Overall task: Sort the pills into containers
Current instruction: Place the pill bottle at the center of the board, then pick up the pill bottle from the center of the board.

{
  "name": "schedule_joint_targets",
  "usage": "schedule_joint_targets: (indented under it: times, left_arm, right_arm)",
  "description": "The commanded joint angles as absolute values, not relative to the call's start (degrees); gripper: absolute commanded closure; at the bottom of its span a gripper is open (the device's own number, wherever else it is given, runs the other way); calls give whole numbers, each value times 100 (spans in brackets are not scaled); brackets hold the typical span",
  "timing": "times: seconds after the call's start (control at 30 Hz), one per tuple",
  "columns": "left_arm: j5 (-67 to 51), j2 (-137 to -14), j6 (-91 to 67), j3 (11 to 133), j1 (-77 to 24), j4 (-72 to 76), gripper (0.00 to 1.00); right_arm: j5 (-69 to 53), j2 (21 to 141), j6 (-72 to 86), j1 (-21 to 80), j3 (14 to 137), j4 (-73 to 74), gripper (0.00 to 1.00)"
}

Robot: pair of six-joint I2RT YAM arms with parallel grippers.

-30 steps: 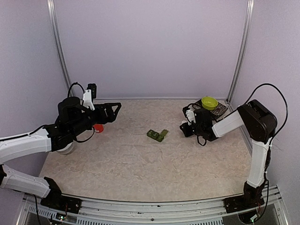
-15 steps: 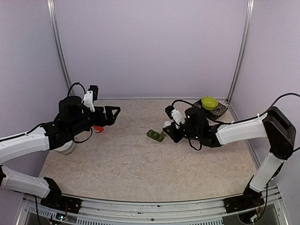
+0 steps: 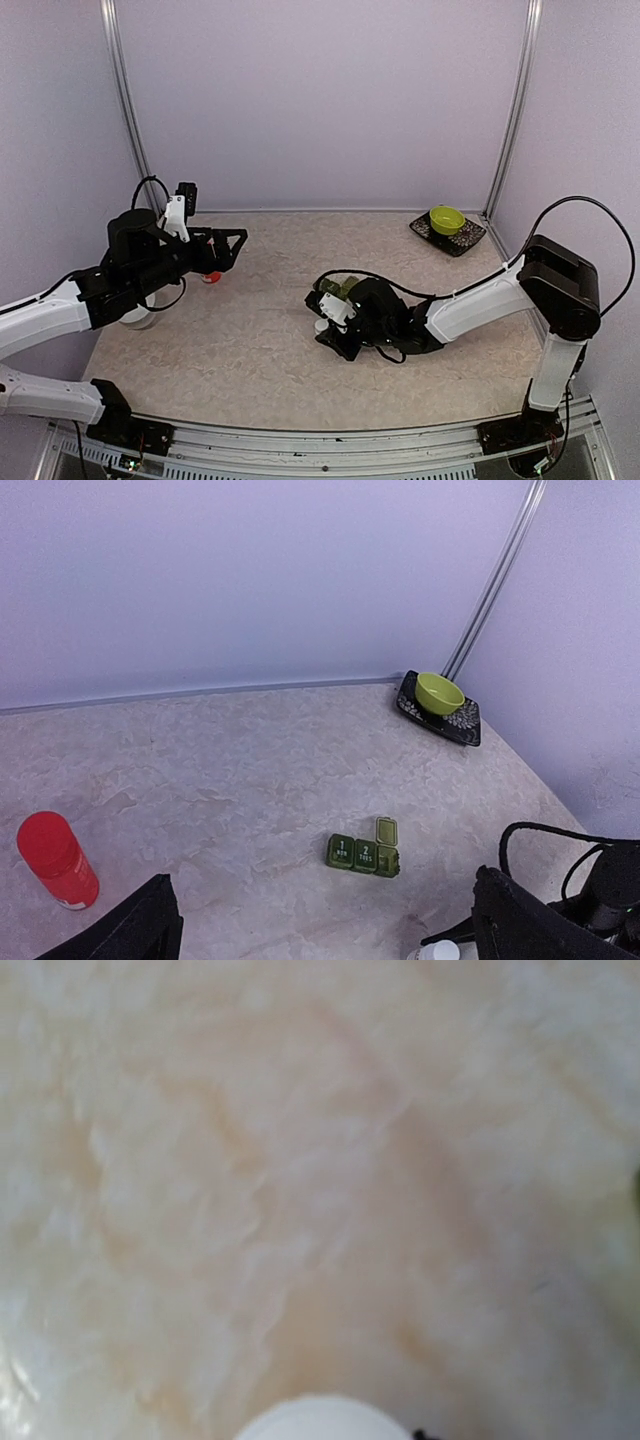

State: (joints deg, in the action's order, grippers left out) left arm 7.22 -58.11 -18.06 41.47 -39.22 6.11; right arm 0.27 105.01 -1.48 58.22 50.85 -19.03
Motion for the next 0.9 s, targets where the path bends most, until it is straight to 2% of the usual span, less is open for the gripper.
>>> schedule_joint_targets:
  times: [0.0, 0.2, 0.4, 0.53, 0.77, 0.87]
  left_arm:
    - [847, -5701, -1757, 3981, -4025, 485, 1]
    - [985, -5627, -1777, 3833, -4069, 491, 1]
    - [1099, -5545, -1697, 3929, -4069, 299, 1]
    - [1210, -5461, -1652, 4038, -4052, 96, 1]
    - [1172, -5448, -1616, 4398, -4043, -456, 1]
    - [1040, -5453, -1595, 4453, -4043, -524, 1]
  right_arm:
    - [89, 10713, -226, 5923, 5219, -1942, 70]
    - [110, 10817, -270, 5944, 5192, -1972, 64]
    - [109, 10813, -281, 5963, 5129, -1990, 49]
    - [137, 10694, -260, 5960, 5098, -1951, 42]
    - [80, 9853, -226, 5977, 4904, -1669, 32]
    - [87, 9349, -280, 5993, 4759, -1480, 23]
